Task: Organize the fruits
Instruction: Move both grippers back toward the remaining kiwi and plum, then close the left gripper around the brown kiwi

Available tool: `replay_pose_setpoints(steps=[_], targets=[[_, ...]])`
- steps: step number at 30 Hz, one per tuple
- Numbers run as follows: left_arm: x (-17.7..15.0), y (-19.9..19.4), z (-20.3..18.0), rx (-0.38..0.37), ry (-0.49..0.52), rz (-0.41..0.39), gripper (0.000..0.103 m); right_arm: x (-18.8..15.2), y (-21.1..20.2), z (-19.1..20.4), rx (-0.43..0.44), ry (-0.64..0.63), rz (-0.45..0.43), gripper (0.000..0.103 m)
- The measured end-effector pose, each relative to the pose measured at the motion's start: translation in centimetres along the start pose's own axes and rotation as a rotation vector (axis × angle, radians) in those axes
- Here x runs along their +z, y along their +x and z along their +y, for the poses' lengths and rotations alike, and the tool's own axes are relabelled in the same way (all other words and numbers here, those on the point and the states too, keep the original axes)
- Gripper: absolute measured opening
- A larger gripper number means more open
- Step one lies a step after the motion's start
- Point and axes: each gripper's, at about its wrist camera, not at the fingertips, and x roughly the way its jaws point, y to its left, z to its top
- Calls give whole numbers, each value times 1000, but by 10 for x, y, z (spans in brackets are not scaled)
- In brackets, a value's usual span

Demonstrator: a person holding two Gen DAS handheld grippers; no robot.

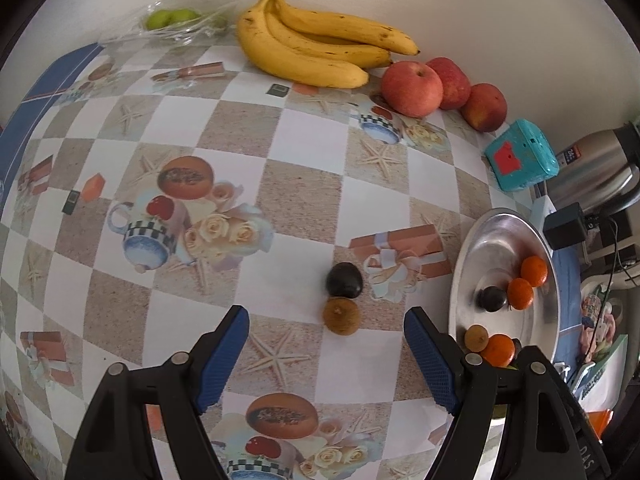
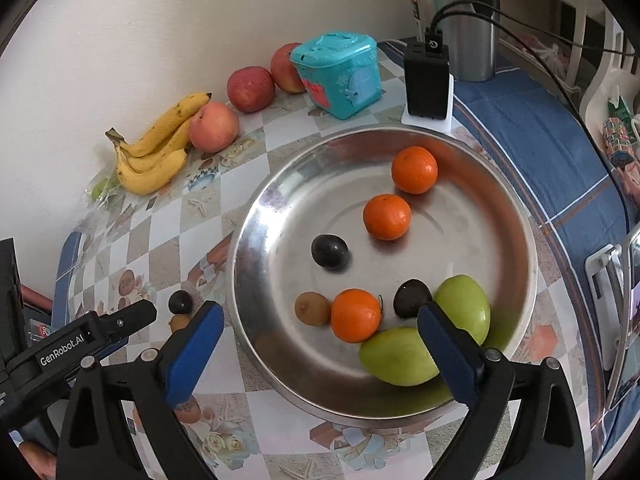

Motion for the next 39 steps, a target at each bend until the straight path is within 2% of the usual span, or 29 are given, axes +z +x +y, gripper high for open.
replay_pose_setpoints(steps=[4,11,18,22,31,35,39], targets=[[0,-1,7,20,-8,-5,83,-3,7,12,24,-35,26,98],[-2,5,16,55,-9,-14,83,-10,19,30,11,-59,58,98],[-3,13,4,11,40,-22,81,-12,22,34,-25,-57,69,98],[-5,22,-10,-5,83,-13,72,-10,17,28,-36,-38,58,98],[-12,46,-21,28,132,17,50,-10,15,28,-46,-41,58,98],[-13,49,-23,35,136,20,49,-9,15,26,-49,-32,61,98],[-12,50,-23,34,135,14,41,-10,15,25,-57,-33,63,98]])
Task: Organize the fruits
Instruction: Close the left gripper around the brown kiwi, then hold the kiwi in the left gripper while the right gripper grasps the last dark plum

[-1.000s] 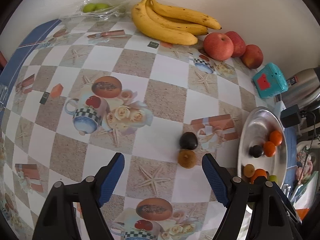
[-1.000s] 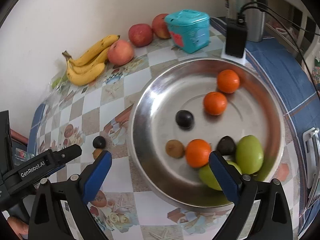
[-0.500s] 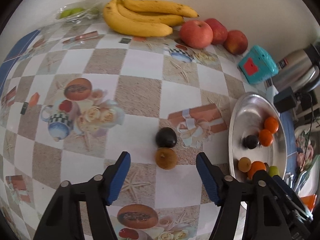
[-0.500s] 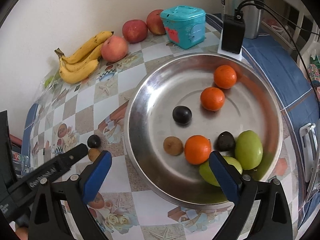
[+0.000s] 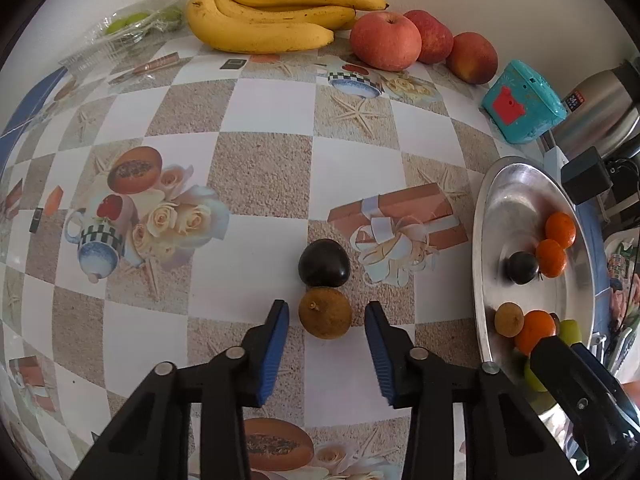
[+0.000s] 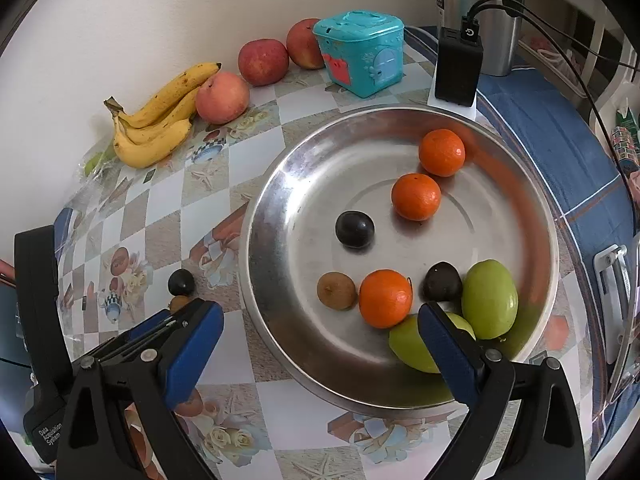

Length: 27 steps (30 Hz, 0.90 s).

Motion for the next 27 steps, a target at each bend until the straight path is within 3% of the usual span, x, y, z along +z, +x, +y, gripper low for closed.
replay_pose_setpoints(steps=[4,17,27], targets=[[0,-1,1,-17,-2,1,28,-1,0,0,-5,-3,3,98],[-8,-35,2,-48,-18,-20,28,-1,2,3,-19,-18,6,98],[-20,-70,48,-51,-104,-64,28,-3,1,15,-4,-47,-7,98]])
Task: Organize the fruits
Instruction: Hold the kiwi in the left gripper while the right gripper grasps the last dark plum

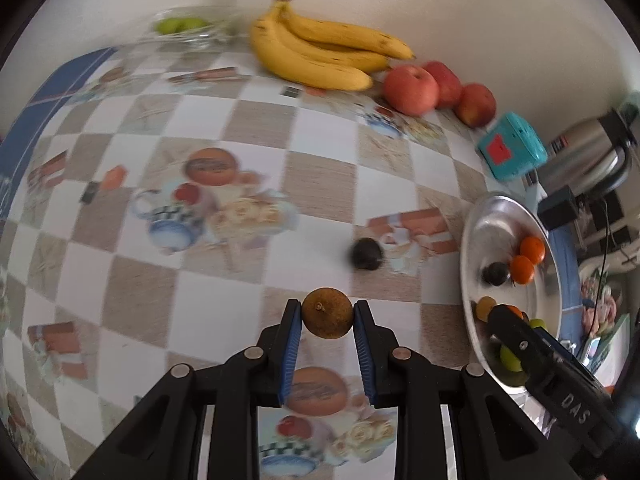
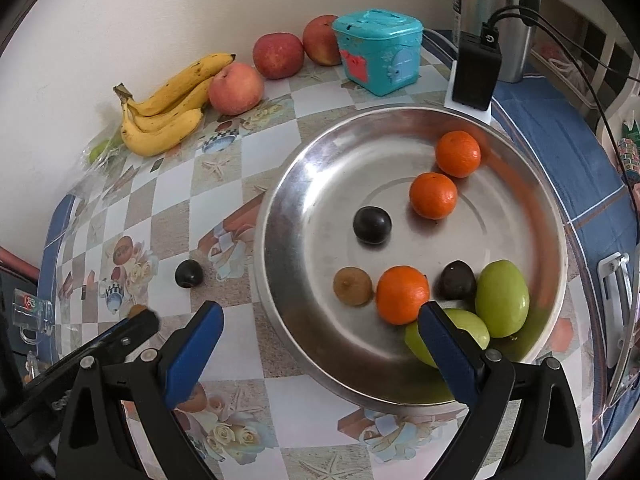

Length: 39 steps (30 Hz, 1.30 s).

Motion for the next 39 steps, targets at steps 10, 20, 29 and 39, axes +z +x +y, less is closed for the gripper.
replay_pose_setpoints(steps=[10,20,29,39], targets=[[8,-23,61,10,-141,-48,28,-3,-2,35,-30,-95,-27,98],[12,-24,93,-9,-219,-48,28,-13,11,78,-23,-191,6,98],[18,-17,107,-26,-268,-46,28,-5,27,97,52,-190,56,98],[22,-11,107,-52,-274,-36,28,13,69,110,14,-178,149,98]])
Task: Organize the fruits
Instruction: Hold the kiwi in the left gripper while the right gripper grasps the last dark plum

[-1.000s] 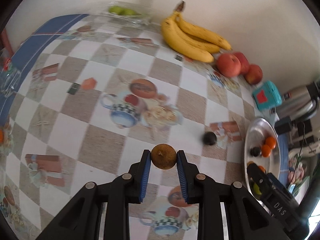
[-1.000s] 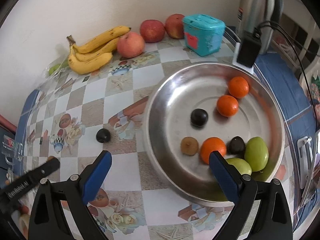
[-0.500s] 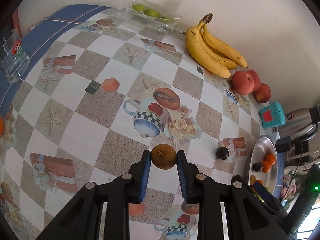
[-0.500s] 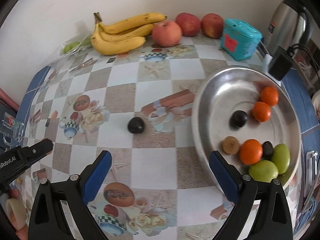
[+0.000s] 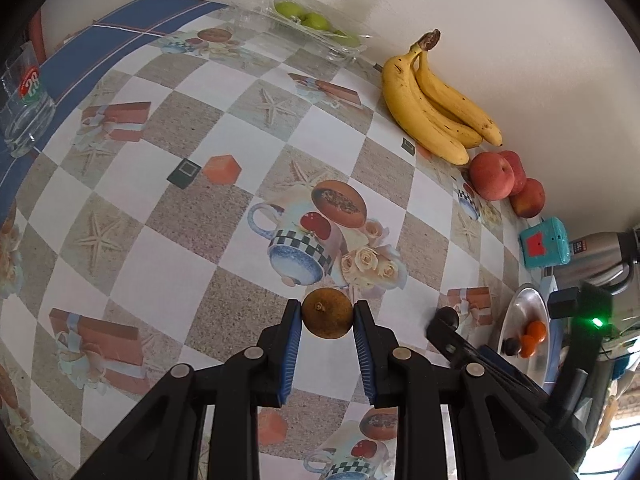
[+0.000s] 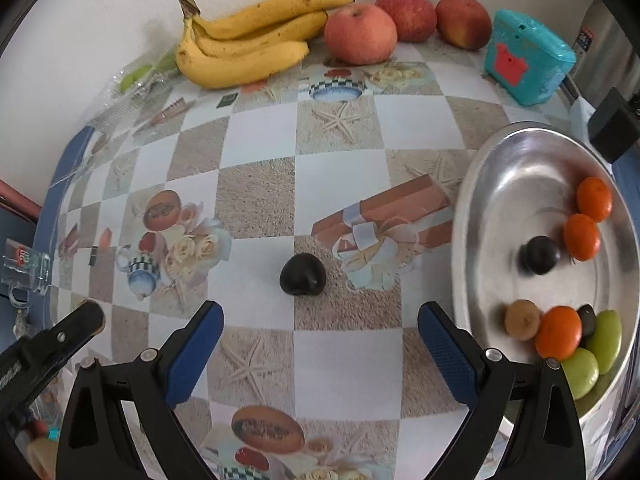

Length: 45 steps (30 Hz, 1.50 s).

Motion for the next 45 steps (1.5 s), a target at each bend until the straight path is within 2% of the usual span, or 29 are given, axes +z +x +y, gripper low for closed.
replay_pose_setpoints(steps=[6,12,15,20,28,38,39,40,44,45], targets=[[0,1,4,-2,-14,3,28,9,24,5,-58,14,40,98],[0,-1,7,-11,-23,6,28,11,36,16,-157,-26,43,103],[1,-2,8,-15,-29,6,28,13,37,16,-163,13,22,103],[0,1,11,-20,-35,23,28,13,38,19,-158,-6,-5,103],[1,0,12,-36,-38,30,28,7,37,21,-141,-69,57,103],[1,3,13,-43,-45,38,28,-5,33,19,-139,-61,-43,102],[1,3,13,-42,-46,40,28,-6,31,20,-139,-61,-53,100],[1,4,14,-43,-47,41,28,-5,28,21,-138,-66,-62,94],[1,6,14,-45,-48,49,28,-2,19,27,-121,-81,-71,57],[1,6,14,-45,-47,49,28,-1,18,27,-117,-74,-70,53]])
